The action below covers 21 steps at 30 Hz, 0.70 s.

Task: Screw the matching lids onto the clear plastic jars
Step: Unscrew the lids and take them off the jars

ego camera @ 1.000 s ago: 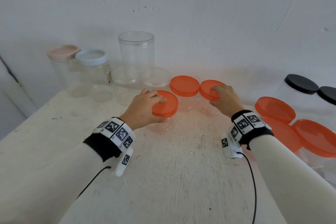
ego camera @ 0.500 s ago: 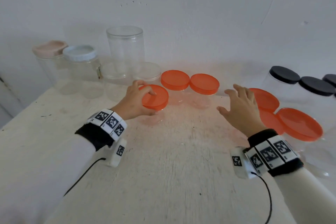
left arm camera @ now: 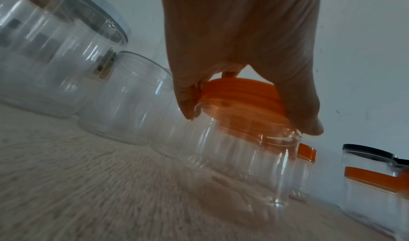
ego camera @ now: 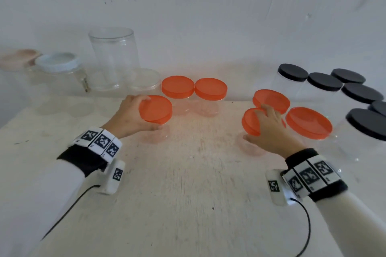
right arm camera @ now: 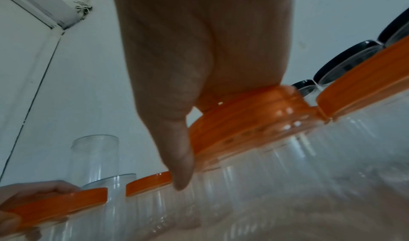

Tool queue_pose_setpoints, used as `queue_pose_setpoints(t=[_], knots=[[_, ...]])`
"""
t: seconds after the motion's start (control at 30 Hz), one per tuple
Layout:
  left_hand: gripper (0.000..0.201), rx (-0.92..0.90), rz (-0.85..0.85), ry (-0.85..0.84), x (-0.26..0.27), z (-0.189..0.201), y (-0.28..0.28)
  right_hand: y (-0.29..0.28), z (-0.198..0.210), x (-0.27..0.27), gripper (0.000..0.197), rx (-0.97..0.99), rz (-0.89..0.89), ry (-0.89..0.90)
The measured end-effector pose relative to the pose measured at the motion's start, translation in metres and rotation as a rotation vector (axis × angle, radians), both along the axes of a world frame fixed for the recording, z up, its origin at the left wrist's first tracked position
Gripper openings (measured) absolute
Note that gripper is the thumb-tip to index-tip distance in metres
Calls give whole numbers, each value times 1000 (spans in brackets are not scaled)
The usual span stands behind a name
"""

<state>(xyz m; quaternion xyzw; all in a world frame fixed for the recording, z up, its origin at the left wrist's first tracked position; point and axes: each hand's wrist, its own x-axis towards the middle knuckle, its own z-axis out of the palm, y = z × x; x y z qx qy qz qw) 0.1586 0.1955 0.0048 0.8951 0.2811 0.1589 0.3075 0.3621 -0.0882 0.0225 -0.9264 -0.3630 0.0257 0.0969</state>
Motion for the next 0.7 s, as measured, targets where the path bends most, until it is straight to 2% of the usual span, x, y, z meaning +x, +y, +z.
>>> queue_pose_setpoints(t=[0.13,0.23,0.3,0.43,0.53,0.7], knots=[[106,36,-62,-99,0,7,-7,10,-1,-4,77,70,147,64],[101,75,-138,-219,4,23,-15,18,0,-8,72,48,155,-11],[98,103,-170,-295,11,35,-18,22,0,-9,72,70,139,47],[97,93,-164,-408,34,52,-16,26,-5,-8,91,152,107,192],[95,80,-137,-440,54,55,-10,25,-6,-7,103,160,82,245],[94,75,-97,-427,79,46,-2,22,-3,-5,102,135,162,259]])
